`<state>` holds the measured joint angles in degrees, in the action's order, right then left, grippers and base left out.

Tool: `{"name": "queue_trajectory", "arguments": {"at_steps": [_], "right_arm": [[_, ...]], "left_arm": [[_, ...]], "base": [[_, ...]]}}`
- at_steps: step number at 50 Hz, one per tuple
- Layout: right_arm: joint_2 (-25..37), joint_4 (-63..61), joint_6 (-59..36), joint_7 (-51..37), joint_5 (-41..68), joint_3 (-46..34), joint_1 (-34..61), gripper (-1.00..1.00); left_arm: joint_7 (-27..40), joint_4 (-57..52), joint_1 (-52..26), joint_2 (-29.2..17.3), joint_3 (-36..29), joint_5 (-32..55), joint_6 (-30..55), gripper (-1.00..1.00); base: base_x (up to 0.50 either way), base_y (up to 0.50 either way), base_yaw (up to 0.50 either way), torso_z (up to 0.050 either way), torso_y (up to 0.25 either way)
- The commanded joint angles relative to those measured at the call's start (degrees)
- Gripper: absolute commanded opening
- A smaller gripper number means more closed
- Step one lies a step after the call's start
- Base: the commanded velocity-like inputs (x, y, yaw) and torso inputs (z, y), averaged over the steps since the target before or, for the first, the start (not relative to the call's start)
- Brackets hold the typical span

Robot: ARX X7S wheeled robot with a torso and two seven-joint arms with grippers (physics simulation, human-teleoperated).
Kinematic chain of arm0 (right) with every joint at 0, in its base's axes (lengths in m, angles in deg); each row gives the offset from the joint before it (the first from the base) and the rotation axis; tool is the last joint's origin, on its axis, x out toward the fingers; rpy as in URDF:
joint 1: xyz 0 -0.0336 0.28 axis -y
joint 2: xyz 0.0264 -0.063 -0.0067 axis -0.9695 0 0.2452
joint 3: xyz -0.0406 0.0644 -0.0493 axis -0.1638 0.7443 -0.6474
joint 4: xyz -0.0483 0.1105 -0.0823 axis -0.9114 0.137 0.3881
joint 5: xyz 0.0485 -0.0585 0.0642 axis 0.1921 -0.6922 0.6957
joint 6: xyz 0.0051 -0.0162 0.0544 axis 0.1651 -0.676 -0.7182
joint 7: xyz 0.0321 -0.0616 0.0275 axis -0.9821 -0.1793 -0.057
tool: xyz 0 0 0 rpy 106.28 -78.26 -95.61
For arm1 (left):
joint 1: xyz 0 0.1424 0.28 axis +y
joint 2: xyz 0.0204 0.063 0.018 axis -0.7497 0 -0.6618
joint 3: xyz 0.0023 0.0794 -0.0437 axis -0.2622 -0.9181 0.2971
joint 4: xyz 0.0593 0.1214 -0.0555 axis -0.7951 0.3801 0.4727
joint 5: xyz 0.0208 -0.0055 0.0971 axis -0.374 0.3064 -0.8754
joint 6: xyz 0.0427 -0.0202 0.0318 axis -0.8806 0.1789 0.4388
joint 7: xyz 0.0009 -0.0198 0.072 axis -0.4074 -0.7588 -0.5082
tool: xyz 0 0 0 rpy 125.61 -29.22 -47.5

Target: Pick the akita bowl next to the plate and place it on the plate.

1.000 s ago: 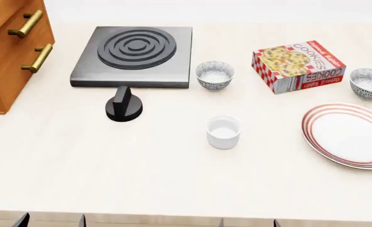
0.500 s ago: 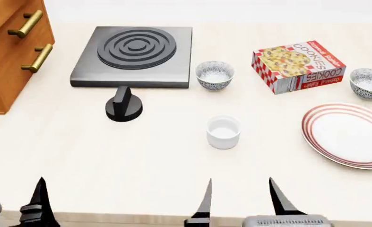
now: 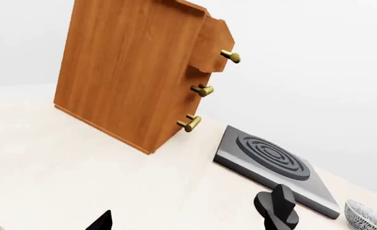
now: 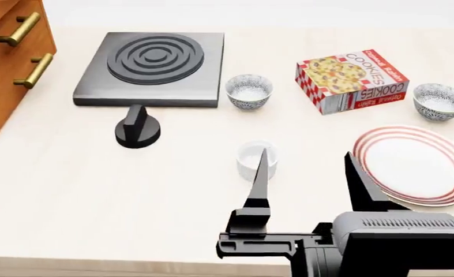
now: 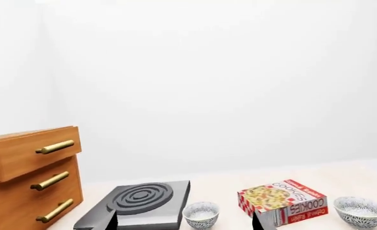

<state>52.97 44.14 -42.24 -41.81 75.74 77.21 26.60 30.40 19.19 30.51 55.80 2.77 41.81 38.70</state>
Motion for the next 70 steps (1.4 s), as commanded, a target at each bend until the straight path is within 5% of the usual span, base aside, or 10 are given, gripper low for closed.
{"name": "queue_trajectory", "arguments": {"at_steps": [1,70], "right_arm": [[0.78,-1.76,-1.52,-0.99,2.51,1.30,1.01,1.00],[5.15,-0.96,-0.06,-5.14,5.02,-1.37,0.86,1.00]], "left_arm": [[0.04,1.41,-0.41,-0.45,0.52,-0.43,-1.51,1.00],[-0.19,4.89,0.07,-1.21,-0.77,0.57,-4.83,1.00]], "base": [[0.00,-0.32,0.00,0.000,0.000],[0.00,-0.31,0.00,0.000,0.000]]}}
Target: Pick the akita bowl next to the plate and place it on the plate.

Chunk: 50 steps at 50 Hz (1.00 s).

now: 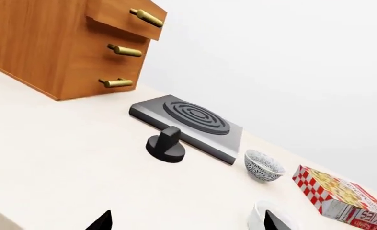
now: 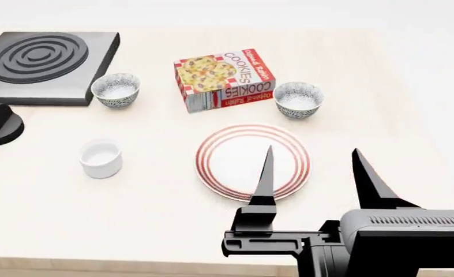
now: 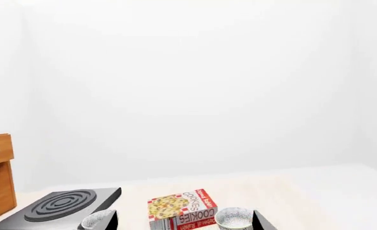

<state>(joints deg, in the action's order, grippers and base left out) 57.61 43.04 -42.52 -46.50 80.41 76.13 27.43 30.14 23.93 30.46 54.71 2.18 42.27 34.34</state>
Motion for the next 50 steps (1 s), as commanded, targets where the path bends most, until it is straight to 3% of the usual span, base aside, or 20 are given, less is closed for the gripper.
{"name": "queue_trajectory", "arguments": {"at_steps": [1,18,37,50], "right_arm": [[0.55,0.12,0.18,-0.50,0.38,-0.36,0.07,1.00],[1.38,0.60,-0.64,-1.09,1.21,-1.10,0.50,1.00],[2.28,1.22,0.11,-1.68,0.82,-2.07,0.43,1.00],[3.12,2.05,-0.15,-2.08,0.24,-3.29,0.65,1.00]], "left_arm": [[0.08,0.15,0.11,-0.15,-0.18,0.25,-0.36,1.00],[0.75,-0.45,0.10,-0.54,-0.54,0.84,0.22,1.00],[0.86,0.07,0.09,-0.76,-0.92,1.06,-0.40,1.00],[0.93,0.27,0.13,-0.96,-1.06,1.55,-0.47,1.00]], "base": [[0.00,-0.31,0.00,0.000,0.000],[0.00,-0.08,0.00,0.000,0.000],[0.48,0.00,0.00,0.000,0.000],[0.10,-0.03,0.00,0.000,0.000]]}}
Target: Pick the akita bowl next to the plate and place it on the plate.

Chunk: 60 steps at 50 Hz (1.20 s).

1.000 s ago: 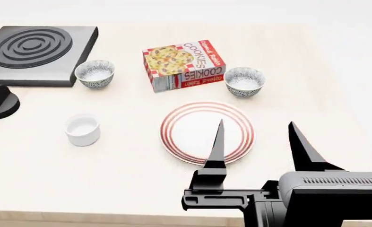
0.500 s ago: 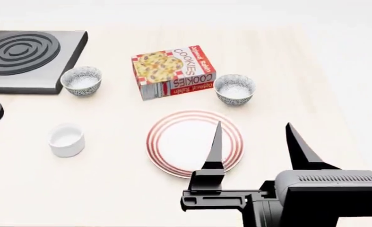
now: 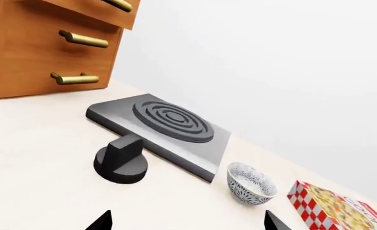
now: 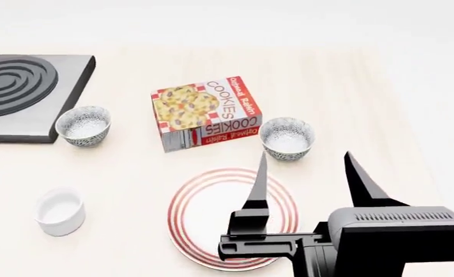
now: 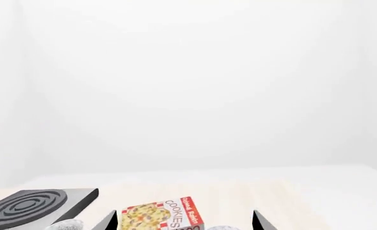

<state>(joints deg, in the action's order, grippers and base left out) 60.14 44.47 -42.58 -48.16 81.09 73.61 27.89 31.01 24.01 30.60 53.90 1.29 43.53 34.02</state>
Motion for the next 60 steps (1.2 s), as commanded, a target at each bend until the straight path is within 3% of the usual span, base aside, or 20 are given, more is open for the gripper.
{"name": "queue_trajectory", "arguments": {"at_steps": [1,41,47,56,60], "right_arm": [[0.56,0.36,-0.30,-0.57,-0.22,-0.67,0.24,1.00],[1.26,1.35,0.61,-1.63,0.85,-1.28,0.09,1.00],[1.66,1.63,2.12,-1.36,0.05,-1.91,-0.34,1.00],[1.43,3.44,-8.62,-7.45,0.95,-0.39,3.68,1.00],[2.91,5.68,-11.92,-7.75,0.07,-1.96,6.73,1.00]], "left_arm": [[0.06,0.20,-0.01,-0.16,-0.20,0.27,-0.20,1.00],[0.76,0.05,0.27,-0.80,-0.79,1.25,-0.33,1.00],[0.81,0.21,0.27,-0.88,-0.88,1.42,-0.44,1.00],[3.16,-3.59,0.53,-1.77,-0.81,2.92,2.74,1.00],[1.81,-1.09,0.64,-1.23,-1.05,2.16,0.40,1.00]], "base": [[0.36,0.00,0.00,0.000,0.000],[0.50,0.00,0.00,0.000,0.000],[0.00,0.00,0.00,0.000,0.000],[0.00,0.00,0.00,0.000,0.000],[0.00,0.00,0.00,0.000,0.000]]}}
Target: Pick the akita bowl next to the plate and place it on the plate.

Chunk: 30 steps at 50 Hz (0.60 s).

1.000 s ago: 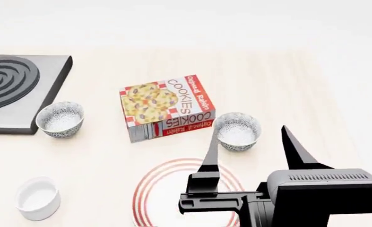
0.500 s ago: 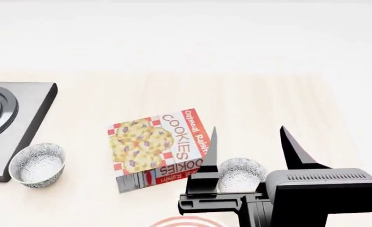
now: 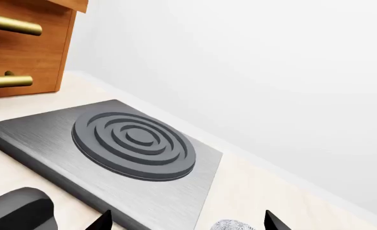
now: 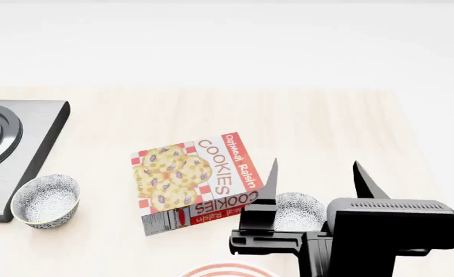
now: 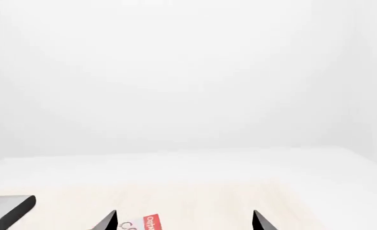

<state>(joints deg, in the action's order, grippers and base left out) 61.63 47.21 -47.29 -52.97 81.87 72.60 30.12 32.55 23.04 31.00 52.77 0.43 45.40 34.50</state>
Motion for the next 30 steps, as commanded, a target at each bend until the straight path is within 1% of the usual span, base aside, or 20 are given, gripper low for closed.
{"name": "queue_trajectory", "arguments": {"at_steps": [1,2,3,4,6,9,10,12,13,15,16,17,19,20,22,23,25,26,28,30], "right_arm": [[1.09,3.73,-7.55,-3.94,-1.13,-0.28,5.53,1.00],[1.22,4.38,-8.03,-3.83,-1.00,-0.20,6.34,1.00],[0.81,5.13,-11.46,-3.60,1.19,1.03,7.59,1.00],[1.17,5.72,-12.69,-3.07,1.73,0.78,8.67,1.00],[3.08,5.64,-13.32,-3.51,-0.57,-2.09,10.26,1.00],[2.86,7.18,-15.26,-3.30,0.43,-1.30,12.38,1.00],[2.13,7.56,-18.85,-4.10,1.70,0.04,14.25,1.00],[2.34,8.24,-19.33,-3.74,1.91,-0.12,15.55,1.00],[2.47,9.13,-21.73,-4.00,2.19,-0.36,17.04,1.00],[3.01,10.92,-19.07,-3.27,1.10,-1.13,18.16,1.00],[1.62,11.99,-23.20,-5.27,1.68,0.48,20.13,1.00],[1.42,13.04,-23.74,-4.66,2.42,1.00,20.84,1.00],[2.72,15.61,-21.28,-2.95,1.15,-1.64,22.22,1.00],[1.97,16.41,-23.18,-2.85,2.44,-0.34,22.97,1.00],[1.93,18.21,-23.10,-2.33,2.47,-0.64,24.29,1.00],[0.03,20.59,-23.67,-3.65,3.00,2.12,25.19,1.00],[1.09,22.26,-24.95,-2.44,2.97,0.06,26.69,1.00],[0.80,24.28,-22.96,-2.91,1.94,0.31,27.29,1.00],[0.76,26.53,-23.23,-2.33,2.27,0.62,28.50,1.00],[1.25,28.30,-25.45,-1.40,2.85,-0.16,30.33,1.00]], "left_arm": [[0.22,0.10,0.13,-0.13,-0.22,0.34,-0.11,1.00],[0.19,0.11,0.12,-0.16,-0.26,0.38,-0.11,1.00],[0.24,0.07,0.13,-0.18,-0.28,0.41,-0.10,1.00],[0.24,0.07,0.15,-0.21,-0.24,0.55,-0.06,1.00],[0.27,0.06,0.15,-0.26,-0.28,0.60,-0.08,1.00],[0.35,0.08,0.14,-0.31,-0.30,0.73,-0.07,1.00],[0.34,0.16,0.13,-0.31,-0.33,0.72,-0.15,1.00],[1.37,-1.36,-0.03,-0.75,-0.28,1.34,1.38,1.00],[1.17,-1.04,0.01,-0.67,-0.34,1.21,1.01,1.00],[0.58,0.10,0.07,-0.40,-0.49,0.79,-0.09,1.00],[0.53,0.22,0.07,-0.39,-0.51,0.80,-0.19,1.00],[0.55,0.21,0.07,-0.41,-0.54,0.81,-0.21,1.00],[0.81,-0.12,-0.02,-0.57,-0.55,1.02,0.19,1.00],[1.51,-1.28,-0.04,-0.87,-0.46,1.54,1.29,1.00],[1.57,-1.38,-0.14,-1.04,-0.48,1.73,1.53,1.00],[0.76,0.01,0.05,-0.62,-0.57,1.20,0.09,1.00],[1.25,-0.66,-0.09,-0.89,-0.56,1.56,0.87,1.00],[1.05,-0.30,-0.02,-0.76,-0.63,1.37,0.41,1.00],[1.56,-0.92,-0.21,-1.05,-0.62,1.71,1.20,1.00],[0.71,0.50,0.01,-0.63,-0.79,1.10,-0.37,1.00]], "base": [[0.00,0.00,0.00,0.000,0.000],[0.00,0.00,0.00,0.000,0.000],[0.00,0.00,0.00,0.000,0.000],[0.00,0.00,0.00,0.000,0.000],[0.00,0.00,0.00,0.000,0.000],[0.00,0.00,0.00,0.000,0.000],[0.00,0.00,0.00,0.000,0.000],[0.00,0.00,0.00,0.000,0.000],[0.00,0.00,0.00,0.000,0.000],[0.00,0.00,0.00,0.000,0.000],[0.00,0.00,0.00,0.000,0.000],[0.00,0.00,0.00,0.000,0.000],[0.00,0.00,0.00,0.000,0.000],[0.00,0.00,0.00,0.000,0.000],[0.00,0.00,0.00,0.000,0.000],[0.00,0.00,0.00,0.000,0.000],[0.00,0.00,0.00,0.000,0.000],[0.00,0.00,0.00,0.000,0.000],[0.00,0.00,0.00,0.000,0.000],[0.00,0.00,0.00,0.000,0.000]]}}
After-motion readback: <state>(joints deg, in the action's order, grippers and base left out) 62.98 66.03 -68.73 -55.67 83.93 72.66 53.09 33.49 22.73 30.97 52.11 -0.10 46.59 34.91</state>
